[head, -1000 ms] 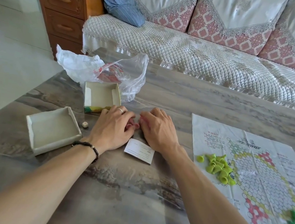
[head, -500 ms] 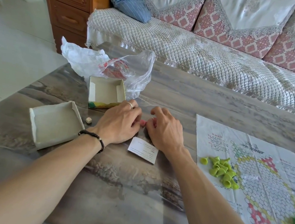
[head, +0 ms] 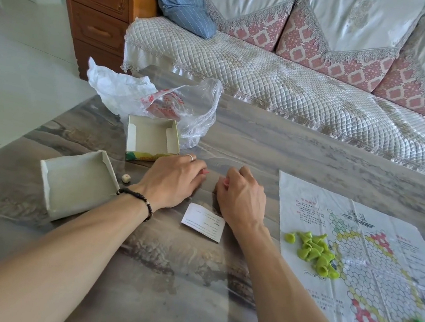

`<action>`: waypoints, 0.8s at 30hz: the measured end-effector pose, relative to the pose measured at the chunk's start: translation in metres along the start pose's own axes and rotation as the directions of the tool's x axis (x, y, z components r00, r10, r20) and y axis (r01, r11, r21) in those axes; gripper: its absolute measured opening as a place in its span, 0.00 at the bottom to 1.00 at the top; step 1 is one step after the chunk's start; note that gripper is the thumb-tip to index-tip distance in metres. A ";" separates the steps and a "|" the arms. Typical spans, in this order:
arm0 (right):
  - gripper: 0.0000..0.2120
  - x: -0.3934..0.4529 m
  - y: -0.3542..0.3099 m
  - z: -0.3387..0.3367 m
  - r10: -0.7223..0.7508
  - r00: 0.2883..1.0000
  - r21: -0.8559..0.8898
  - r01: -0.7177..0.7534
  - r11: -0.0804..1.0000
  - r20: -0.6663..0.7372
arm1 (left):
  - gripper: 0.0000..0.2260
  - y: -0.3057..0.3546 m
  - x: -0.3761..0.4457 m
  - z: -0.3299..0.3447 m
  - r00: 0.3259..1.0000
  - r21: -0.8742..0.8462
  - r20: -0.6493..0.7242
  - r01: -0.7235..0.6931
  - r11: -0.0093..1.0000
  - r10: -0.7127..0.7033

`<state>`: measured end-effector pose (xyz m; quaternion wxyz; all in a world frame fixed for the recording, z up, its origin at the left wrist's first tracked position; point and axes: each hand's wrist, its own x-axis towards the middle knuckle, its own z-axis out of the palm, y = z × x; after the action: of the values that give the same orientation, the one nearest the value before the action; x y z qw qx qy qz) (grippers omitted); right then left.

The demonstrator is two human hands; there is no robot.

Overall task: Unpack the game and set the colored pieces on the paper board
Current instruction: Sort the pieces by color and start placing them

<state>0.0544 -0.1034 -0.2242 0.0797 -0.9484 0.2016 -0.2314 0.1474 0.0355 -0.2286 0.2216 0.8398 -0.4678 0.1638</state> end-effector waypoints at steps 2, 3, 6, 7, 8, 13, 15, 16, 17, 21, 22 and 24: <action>0.11 0.001 0.000 -0.001 -0.025 1.000 -0.021 0.025 0.999 0.018 | 0.11 0.000 0.002 0.000 1.000 0.013 -0.002 -0.018 1.000 0.018; 0.12 0.002 0.000 -0.001 -0.043 0.999 -0.041 0.044 0.998 0.033 | 0.11 0.000 0.003 0.000 1.000 0.018 -0.001 -0.027 0.999 0.027; 0.13 0.008 0.000 -0.002 -0.090 0.992 -0.094 0.098 0.991 0.086 | 0.10 0.001 0.004 0.001 0.998 0.010 -0.040 -0.050 0.999 0.050; 0.13 0.010 -0.001 -0.003 -0.100 0.990 -0.103 0.110 0.989 0.098 | 0.10 0.001 0.004 0.002 0.997 0.001 -0.060 -0.051 0.999 0.051; 0.14 0.011 -0.001 -0.003 -0.104 0.989 -0.109 0.116 0.987 0.108 | 0.10 0.001 0.004 0.003 0.996 -0.007 -0.079 -0.047 0.999 0.046; 0.13 0.017 -0.004 -0.007 -0.039 0.991 -0.065 0.048 0.997 0.129 | 0.08 0.000 0.007 0.002 0.993 -0.054 -0.116 -0.031 0.998 0.025; 0.15 0.020 -0.004 -0.006 0.008 0.992 -0.034 -0.004 0.999 0.124 | 0.08 0.000 0.009 0.001 0.993 -0.080 -0.122 -0.021 0.997 0.011; 0.16 0.022 -0.003 -0.004 0.033 0.992 -0.015 -0.032 0.999 0.120 | 0.09 0.000 0.010 0.000 0.992 -0.099 -0.127 -0.013 0.995 0.000; 0.18 0.023 -0.001 -0.003 0.061 0.992 0.010 -0.063 0.998 0.112 | 0.09 0.001 0.012 -0.001 0.991 -0.126 -0.134 -0.003 0.992 -0.014; 0.21 0.027 0.005 -0.002 0.132 0.988 0.094 -0.140 0.986 0.085 | 0.08 0.006 0.017 -0.004 0.982 -0.242 -0.173 0.034 0.970 -0.078; 0.21 0.028 0.007 -0.003 0.147 0.986 0.120 -0.156 0.980 0.082 | 0.09 0.007 0.018 -0.004 0.980 -0.264 -0.178 0.043 0.964 -0.093; 0.21 0.030 0.010 -0.007 0.203 0.975 0.203 -0.216 0.955 0.085 | 0.10 0.012 0.023 -0.006 0.978 -0.288 -0.178 0.058 0.956 -0.113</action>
<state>0.0724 -0.1252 -0.2076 0.2103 -0.9147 0.2727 -0.2115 0.1488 0.0167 -0.2095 0.3895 0.7996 -0.4259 0.1662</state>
